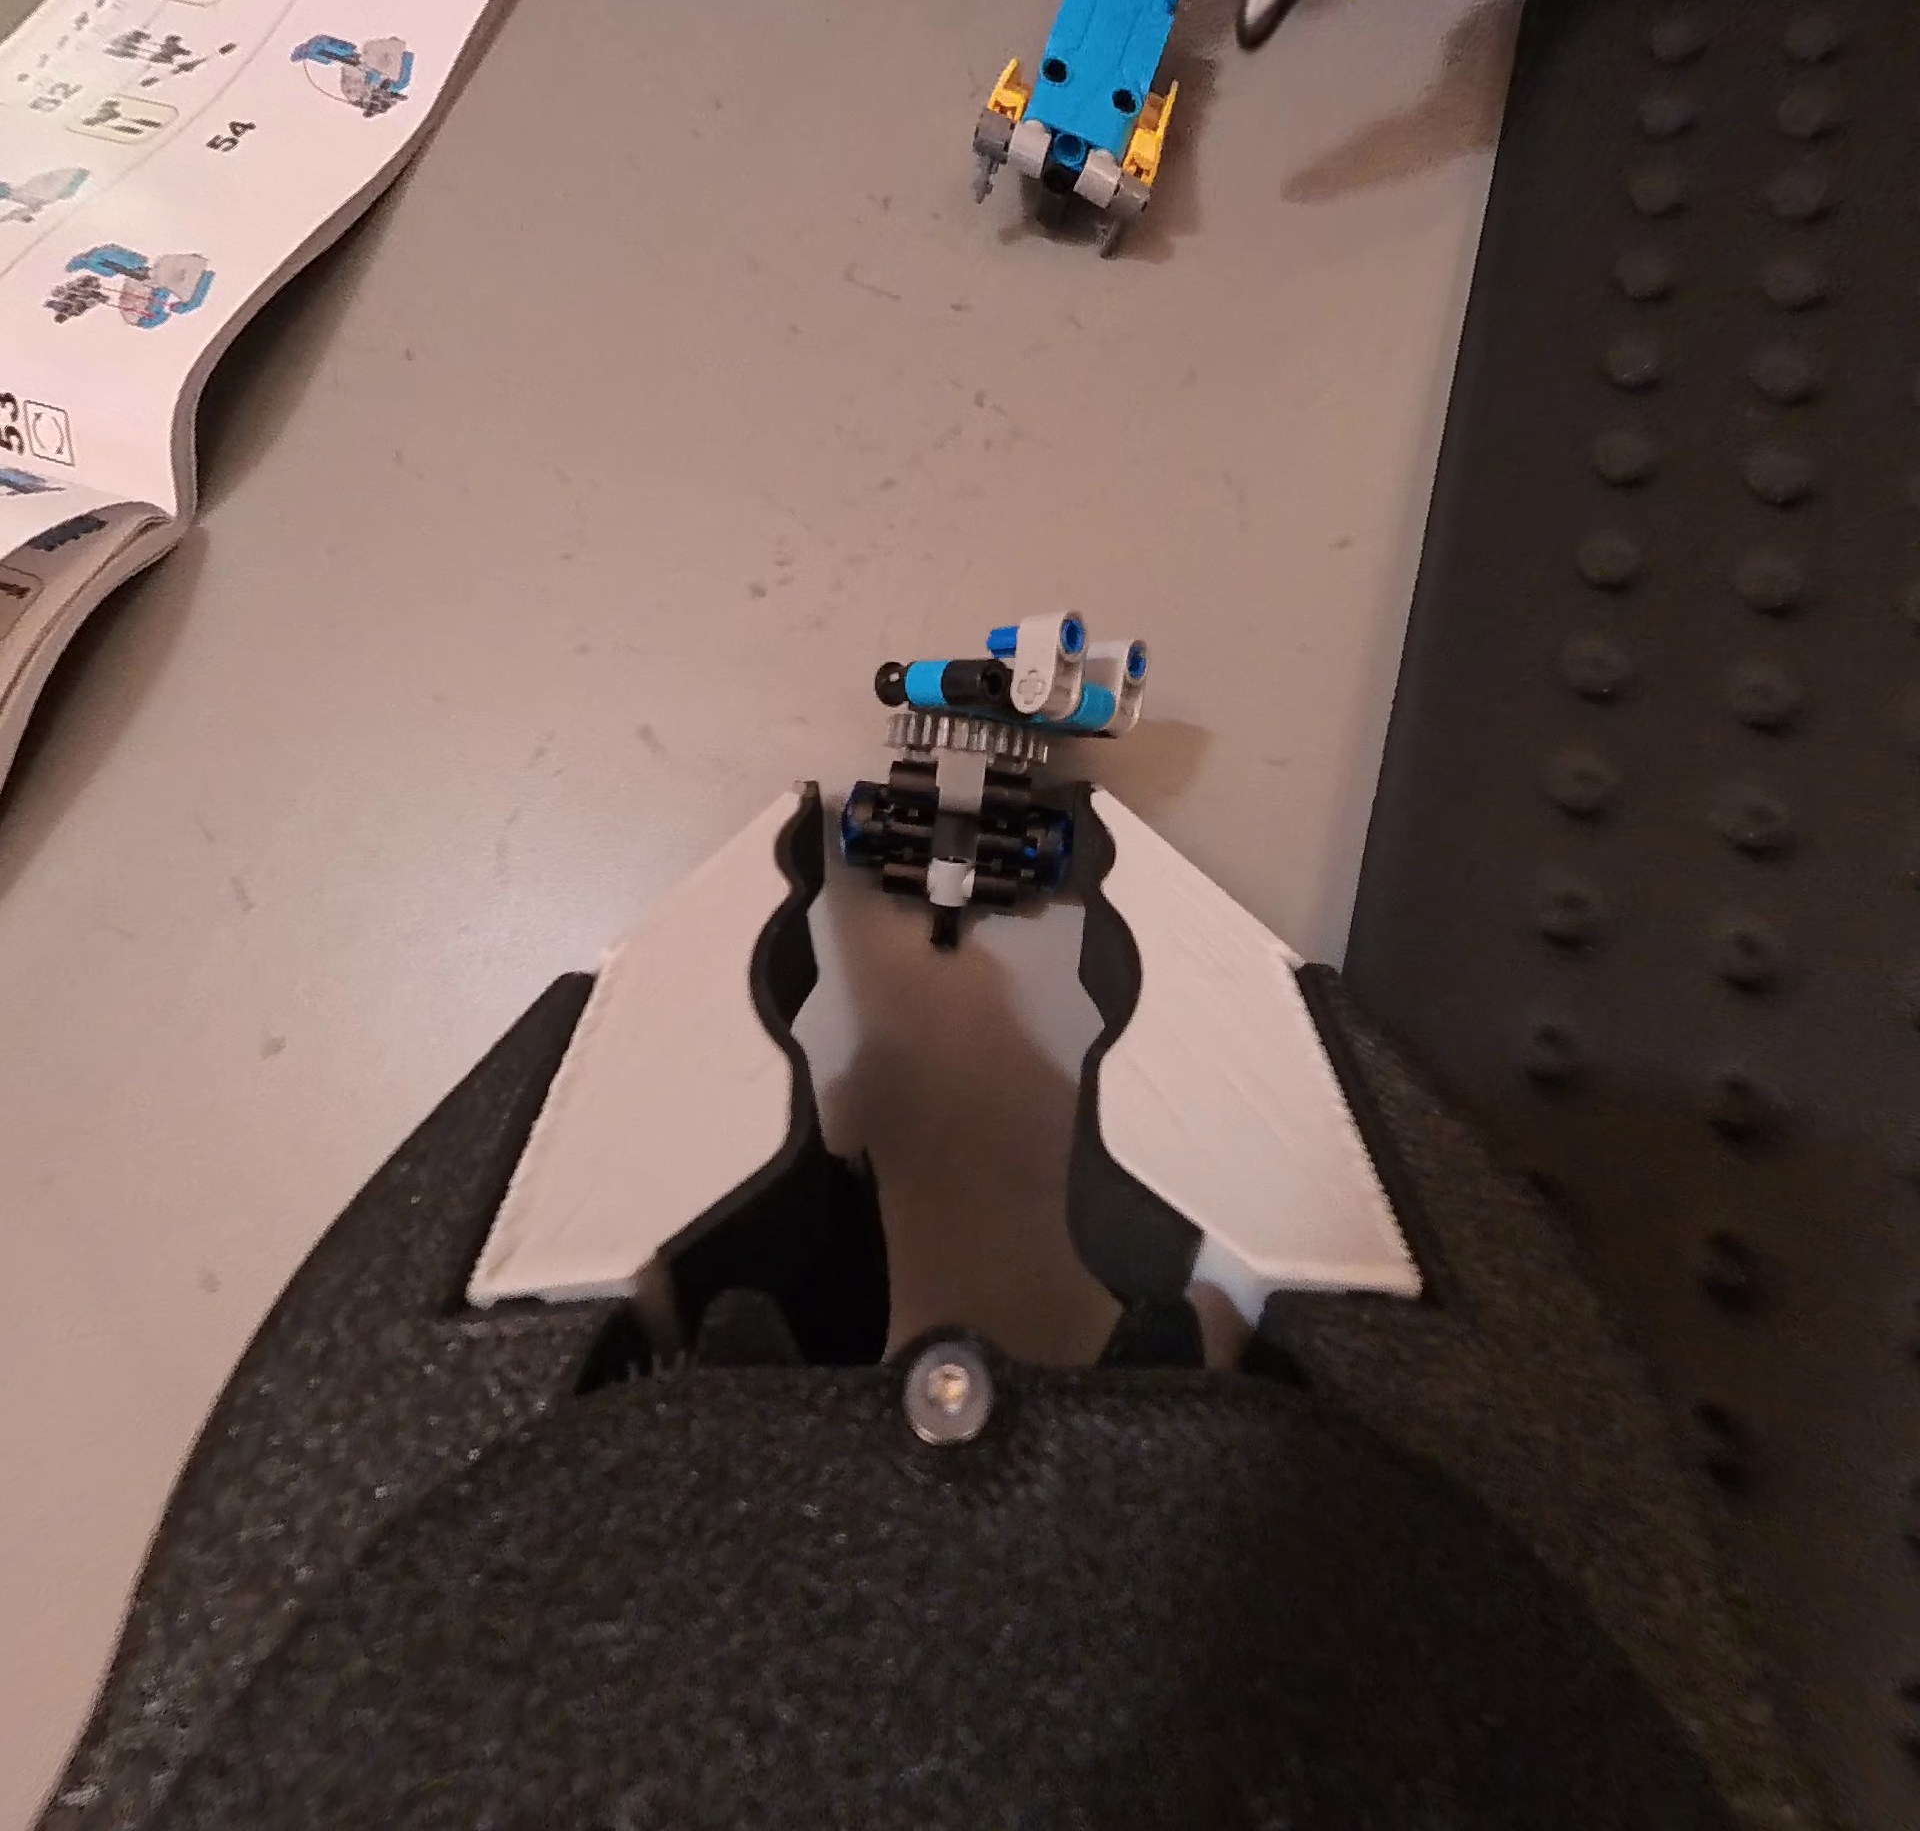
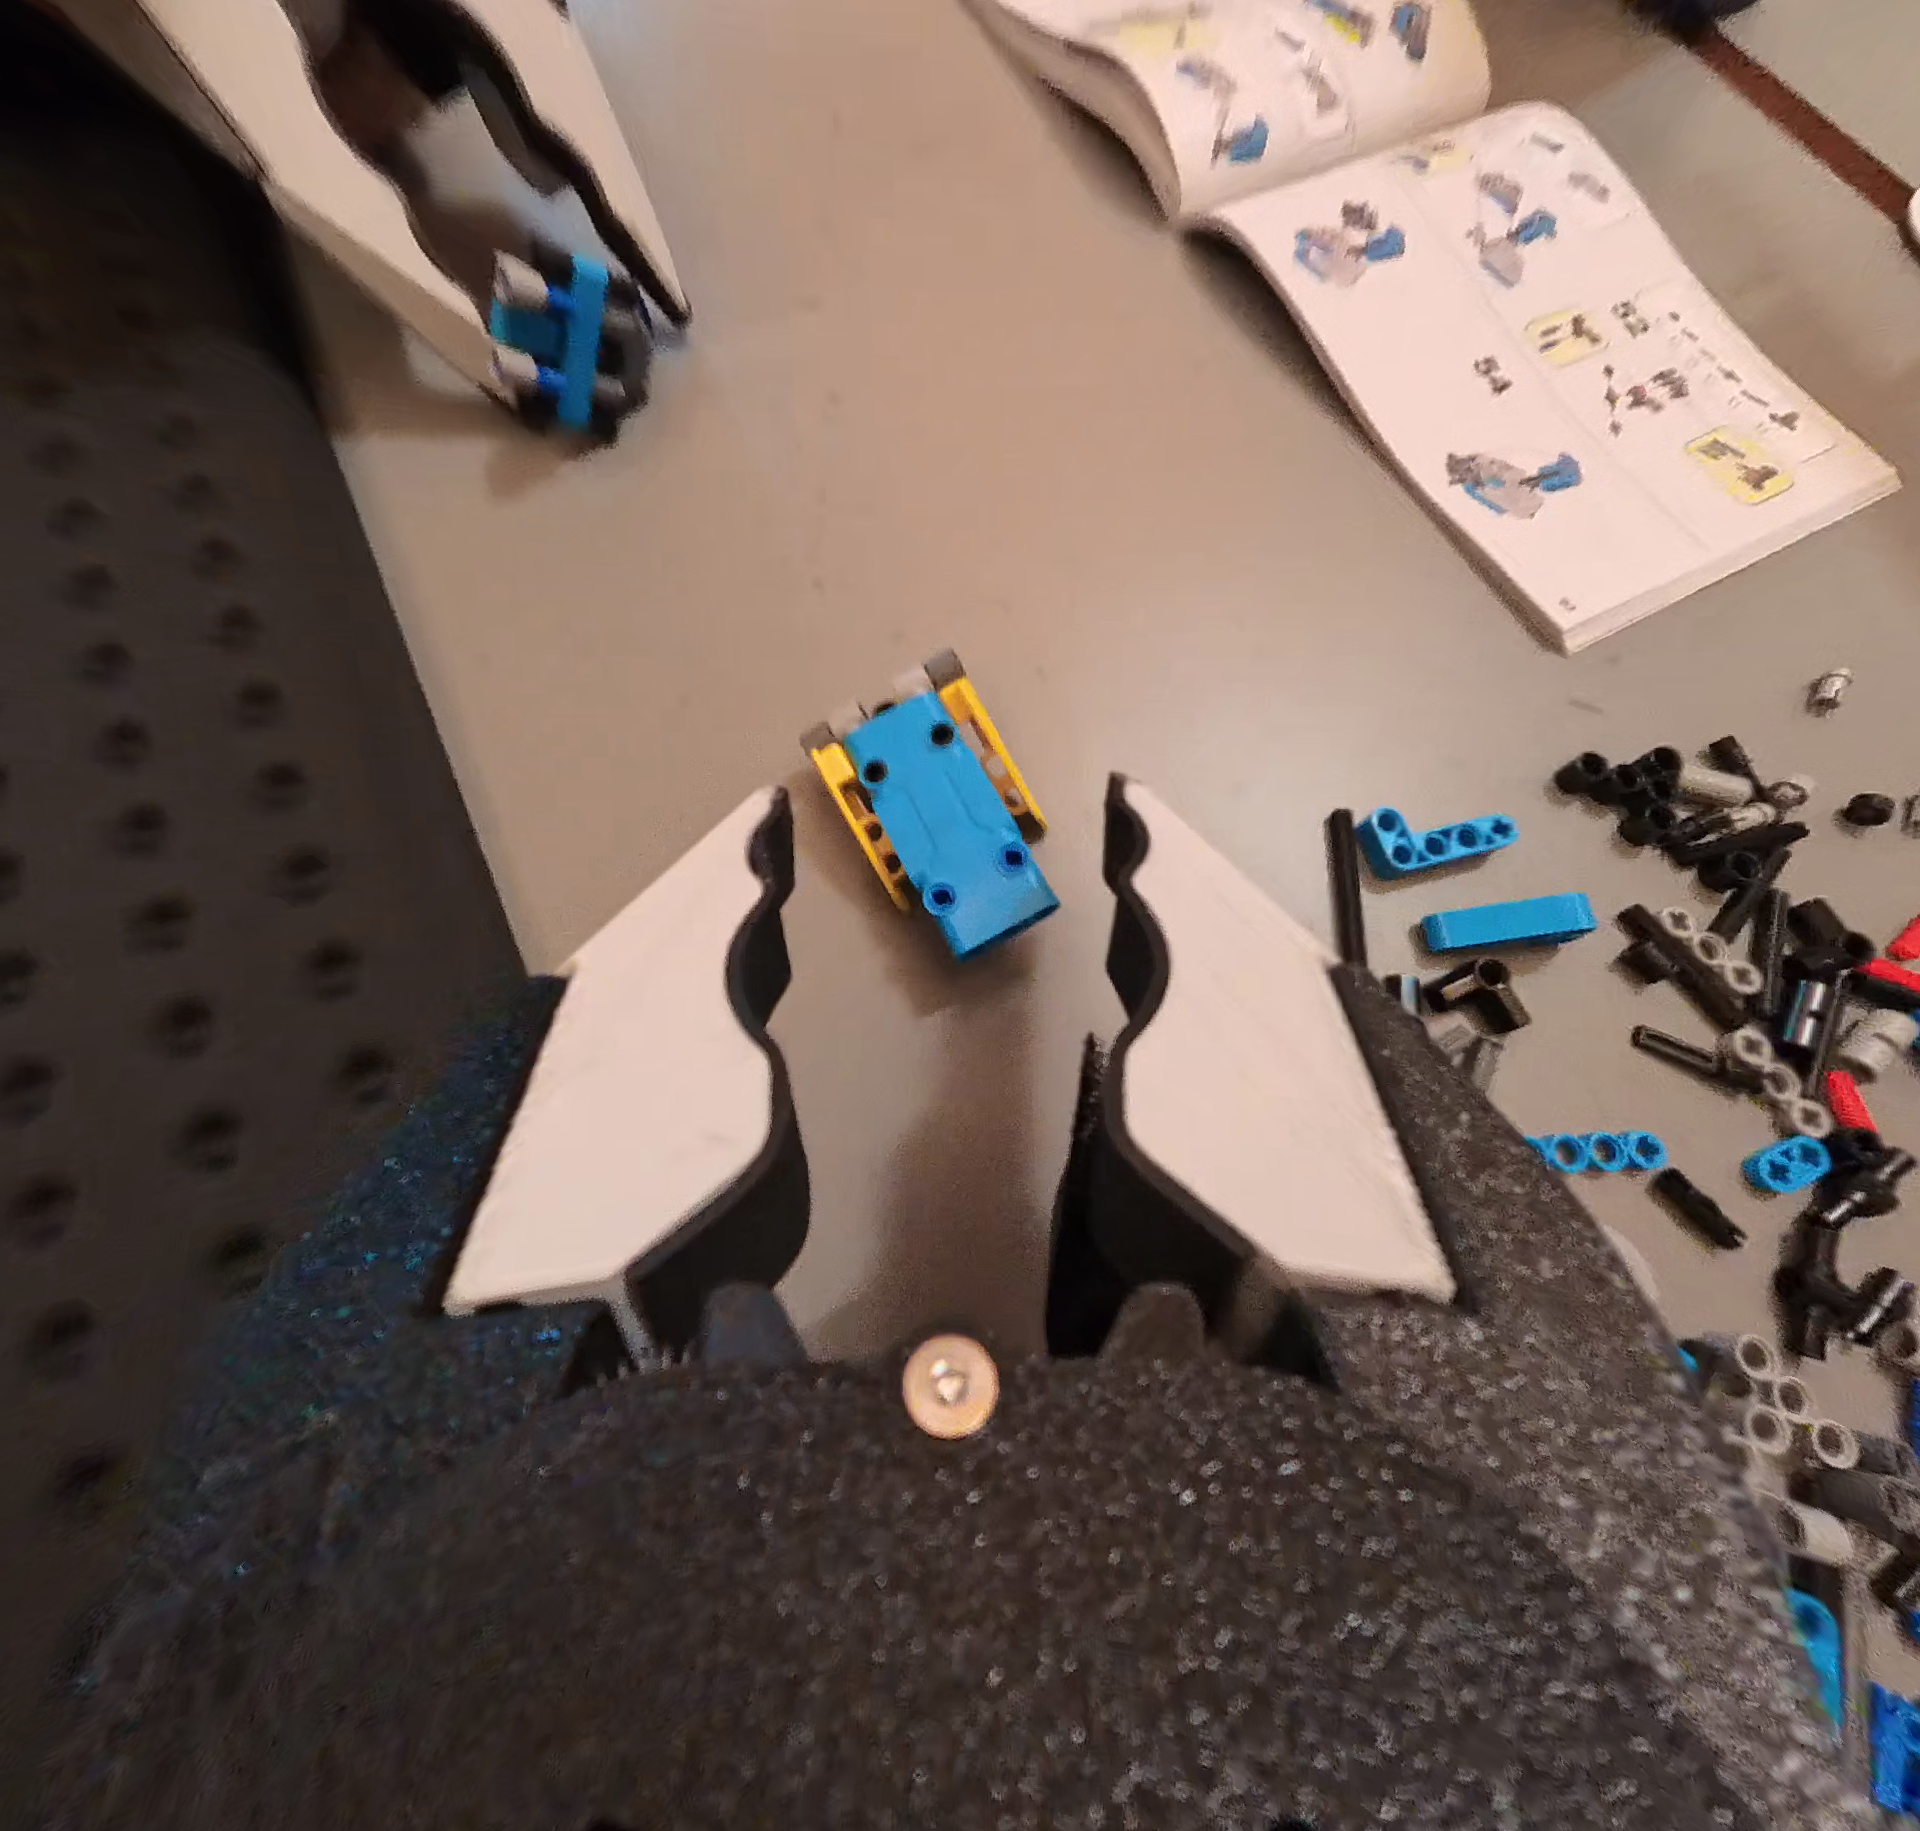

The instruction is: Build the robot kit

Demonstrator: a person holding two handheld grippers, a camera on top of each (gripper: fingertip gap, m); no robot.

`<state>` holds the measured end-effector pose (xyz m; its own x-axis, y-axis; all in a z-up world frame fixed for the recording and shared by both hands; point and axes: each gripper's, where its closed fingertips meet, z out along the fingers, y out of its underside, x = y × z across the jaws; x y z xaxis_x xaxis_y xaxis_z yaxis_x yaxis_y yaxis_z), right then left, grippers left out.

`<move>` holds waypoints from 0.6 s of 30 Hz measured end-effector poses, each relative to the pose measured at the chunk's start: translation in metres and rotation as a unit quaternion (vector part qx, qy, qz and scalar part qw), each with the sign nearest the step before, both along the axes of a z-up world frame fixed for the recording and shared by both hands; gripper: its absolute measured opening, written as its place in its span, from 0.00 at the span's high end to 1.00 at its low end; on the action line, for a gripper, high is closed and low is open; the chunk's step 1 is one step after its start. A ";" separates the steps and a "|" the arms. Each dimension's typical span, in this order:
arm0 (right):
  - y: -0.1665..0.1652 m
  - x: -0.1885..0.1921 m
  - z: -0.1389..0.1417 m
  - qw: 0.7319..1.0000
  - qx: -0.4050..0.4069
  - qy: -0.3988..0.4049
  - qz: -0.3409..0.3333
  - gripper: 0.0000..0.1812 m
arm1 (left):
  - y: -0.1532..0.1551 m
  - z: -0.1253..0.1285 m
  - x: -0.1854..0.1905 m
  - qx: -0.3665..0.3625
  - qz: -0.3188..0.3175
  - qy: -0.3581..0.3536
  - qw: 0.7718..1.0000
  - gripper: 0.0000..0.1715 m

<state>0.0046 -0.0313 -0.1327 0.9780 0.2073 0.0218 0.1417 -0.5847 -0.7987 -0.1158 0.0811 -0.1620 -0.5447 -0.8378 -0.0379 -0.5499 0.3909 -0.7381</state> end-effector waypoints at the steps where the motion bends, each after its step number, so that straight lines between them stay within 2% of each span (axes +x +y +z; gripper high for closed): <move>1: -0.001 0.000 -0.005 1.000 -0.009 -0.008 0.006 0.67 | 0.000 0.000 0.000 0.002 0.001 -0.002 1.000 0.71; 5: -0.007 0.003 -0.022 0.998 -0.050 -0.040 0.012 0.68 | 0.001 0.001 0.000 0.010 0.002 -0.009 1.000 0.71; 6: -0.006 0.004 -0.024 0.997 -0.054 -0.055 0.013 0.73 | 0.001 0.001 0.000 0.011 0.003 -0.010 1.000 0.70; 7: -0.005 0.004 -0.025 0.996 -0.054 -0.074 0.016 0.79 | 0.001 0.002 0.000 0.012 0.002 -0.011 1.000 0.68; 9: -0.004 0.002 -0.024 0.993 -0.053 -0.107 0.023 0.80 | 0.002 0.005 0.001 0.007 0.006 -0.018 1.000 0.63; 10: -0.002 0.002 -0.020 0.991 -0.048 -0.126 0.020 0.81 | 0.003 0.009 0.002 -0.002 0.012 -0.025 1.000 0.57; 11: 0.001 0.002 -0.013 0.988 -0.030 -0.151 0.014 0.81 | 0.003 0.015 0.003 -0.021 0.017 -0.032 0.999 0.54; 13: 0.013 -0.002 0.009 0.980 0.022 -0.195 0.000 0.82 | 0.001 0.034 0.006 -0.094 0.032 -0.045 0.994 0.55; 16: 0.034 -0.027 0.040 0.959 0.084 -0.271 0.004 0.87 | -0.001 0.077 0.011 -0.232 0.044 -0.085 0.968 0.59; 18: 0.045 -0.041 0.040 0.950 0.082 -0.301 0.012 0.87 | 0.002 0.091 0.013 -0.290 0.052 -0.090 0.951 0.59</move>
<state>-0.0367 0.0141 -0.0927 0.7724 0.1758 0.6103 0.6144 -0.4506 -0.6477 -0.1028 0.0832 -0.0714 -0.4855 -0.7953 0.3629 -0.4072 -0.1616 -0.8989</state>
